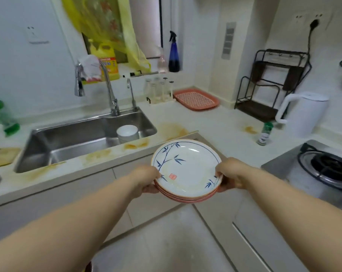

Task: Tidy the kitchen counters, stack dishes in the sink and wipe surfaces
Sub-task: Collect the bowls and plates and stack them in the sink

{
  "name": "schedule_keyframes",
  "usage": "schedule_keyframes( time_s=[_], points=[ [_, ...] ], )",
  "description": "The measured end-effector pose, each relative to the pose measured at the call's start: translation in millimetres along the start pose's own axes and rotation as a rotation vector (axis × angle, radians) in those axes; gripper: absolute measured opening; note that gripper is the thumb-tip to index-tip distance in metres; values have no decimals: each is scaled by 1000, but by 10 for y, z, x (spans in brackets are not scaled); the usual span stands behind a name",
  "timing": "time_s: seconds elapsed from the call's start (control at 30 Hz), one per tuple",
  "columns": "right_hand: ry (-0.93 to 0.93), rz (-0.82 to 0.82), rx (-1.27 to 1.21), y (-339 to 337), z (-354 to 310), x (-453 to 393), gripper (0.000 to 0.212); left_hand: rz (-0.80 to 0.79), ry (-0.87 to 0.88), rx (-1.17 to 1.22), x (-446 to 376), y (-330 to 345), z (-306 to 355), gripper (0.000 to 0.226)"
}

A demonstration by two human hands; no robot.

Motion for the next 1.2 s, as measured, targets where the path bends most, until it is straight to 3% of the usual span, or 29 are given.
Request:
schedule_keyframes(
  time_s=[0.47, 0.77, 1.2],
  points=[
    [-142, -326, 190, 1533, -1593, -2047, 17, 338, -67, 240, -1097, -1832, 426, 23],
    [-140, -484, 181, 2621, -2302, -2951, 32, 470, -133, 361, -1622, -2894, 538, 11],
    [-27, -468, 182, 4672, -2774, -4066, 20, 517, -259, 472, -2926, -4792, 48, 16]
  ],
)
Point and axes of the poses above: each hand's wrist, its own x-axis away from the middle knuckle, its own y-axis out of the palm, z = x × y, the point moved 8 cm from there along -x, towards the middle knuckle, and after that the axes turned 7 degrees about -y, right-handed, at the moved point
